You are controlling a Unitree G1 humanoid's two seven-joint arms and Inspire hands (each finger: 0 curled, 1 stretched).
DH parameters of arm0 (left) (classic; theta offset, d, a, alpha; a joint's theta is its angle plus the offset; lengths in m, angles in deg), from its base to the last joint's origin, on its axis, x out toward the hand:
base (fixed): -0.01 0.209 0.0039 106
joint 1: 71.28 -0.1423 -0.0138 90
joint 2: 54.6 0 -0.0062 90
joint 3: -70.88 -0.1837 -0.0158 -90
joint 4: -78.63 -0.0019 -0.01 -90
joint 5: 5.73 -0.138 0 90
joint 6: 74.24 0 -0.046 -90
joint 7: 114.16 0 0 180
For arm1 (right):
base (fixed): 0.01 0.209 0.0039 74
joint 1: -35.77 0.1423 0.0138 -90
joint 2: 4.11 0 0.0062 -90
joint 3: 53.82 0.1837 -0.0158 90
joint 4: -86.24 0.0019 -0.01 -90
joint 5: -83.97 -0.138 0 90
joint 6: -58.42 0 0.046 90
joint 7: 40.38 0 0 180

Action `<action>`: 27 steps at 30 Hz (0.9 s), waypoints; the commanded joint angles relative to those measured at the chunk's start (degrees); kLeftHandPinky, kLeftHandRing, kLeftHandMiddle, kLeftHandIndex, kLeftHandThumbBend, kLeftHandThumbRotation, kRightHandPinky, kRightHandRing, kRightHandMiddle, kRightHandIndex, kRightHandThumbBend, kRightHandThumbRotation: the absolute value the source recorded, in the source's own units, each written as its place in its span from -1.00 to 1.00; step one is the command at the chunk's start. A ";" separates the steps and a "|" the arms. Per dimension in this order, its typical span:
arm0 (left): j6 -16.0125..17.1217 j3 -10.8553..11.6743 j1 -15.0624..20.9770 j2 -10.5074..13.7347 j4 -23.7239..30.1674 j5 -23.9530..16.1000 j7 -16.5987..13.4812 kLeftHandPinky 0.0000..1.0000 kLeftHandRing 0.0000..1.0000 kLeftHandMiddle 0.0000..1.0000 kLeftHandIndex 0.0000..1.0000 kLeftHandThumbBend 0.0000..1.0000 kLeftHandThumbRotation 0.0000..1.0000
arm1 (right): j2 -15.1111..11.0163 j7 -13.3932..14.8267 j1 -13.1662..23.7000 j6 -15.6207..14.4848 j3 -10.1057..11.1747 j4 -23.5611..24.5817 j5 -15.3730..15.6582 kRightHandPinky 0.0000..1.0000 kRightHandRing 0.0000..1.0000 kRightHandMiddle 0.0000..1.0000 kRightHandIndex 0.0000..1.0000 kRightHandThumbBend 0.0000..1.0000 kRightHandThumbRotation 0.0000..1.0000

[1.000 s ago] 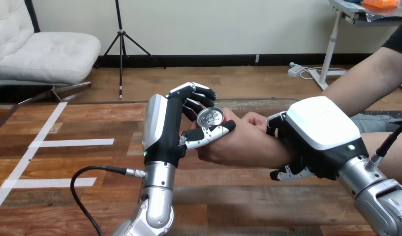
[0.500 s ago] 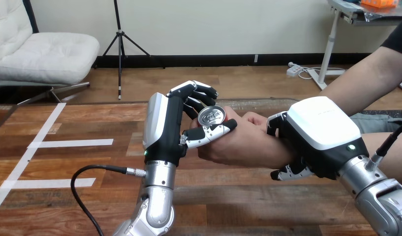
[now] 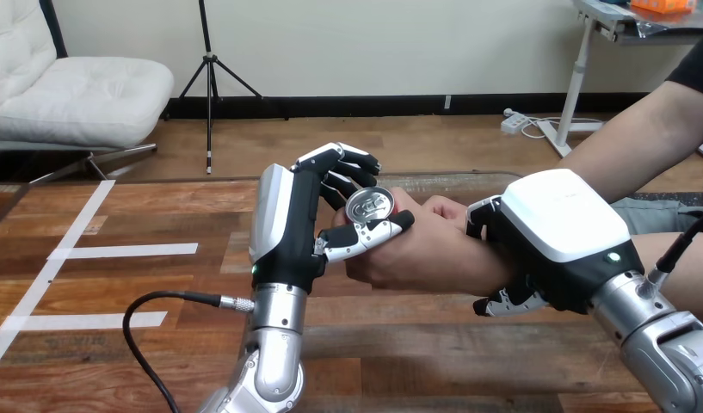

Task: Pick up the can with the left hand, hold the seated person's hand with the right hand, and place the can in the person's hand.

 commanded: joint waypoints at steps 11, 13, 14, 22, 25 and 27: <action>-0.24 -1.78 0.69 -0.46 5.62 -1.27 1.17 -0.15 0.02 0.12 0.20 0.38 -1.00 | 1.24 -1.22 3.10 1.07 -1.91 -1.17 -0.39 -0.38 -0.29 -0.16 -0.07 0.69 -1.00; -0.52 -1.73 0.48 -0.42 5.99 -1.19 1.39 -0.12 0.07 0.17 0.23 0.40 -1.00 | 1.26 -1.09 3.08 1.17 -1.87 -1.28 -0.50 -0.38 -0.29 -0.15 -0.07 0.69 -1.00; -0.61 -1.70 0.38 -0.40 6.15 -1.14 1.50 -0.10 0.10 0.19 0.24 0.40 -1.00 | 1.28 -1.04 3.08 1.21 -1.85 -1.33 -0.55 -0.38 -0.29 -0.15 -0.07 0.69 -1.00; -2.13 -1.59 -0.58 -0.16 7.95 -1.08 2.38 0.03 0.25 0.33 0.33 0.41 -0.96 | 1.20 -1.59 3.00 0.96 -1.79 -1.46 -0.77 -0.38 -0.29 -0.16 -0.08 0.68 -1.00; -3.00 -1.67 -0.99 -0.03 8.75 -1.05 2.68 0.07 0.30 0.37 0.36 0.40 -0.90 | 1.09 -1.89 2.98 0.79 -1.83 -1.39 -0.62 -0.38 -0.29 -0.16 -0.07 0.67 -1.00; -3.27 -1.71 -1.18 0.04 9.11 -1.05 2.74 0.10 0.32 0.39 0.38 0.40 -0.86 | 1.07 -2.01 2.93 0.72 -1.81 -1.31 -0.59 -0.38 -0.29 -0.16 -0.06 0.67 -1.00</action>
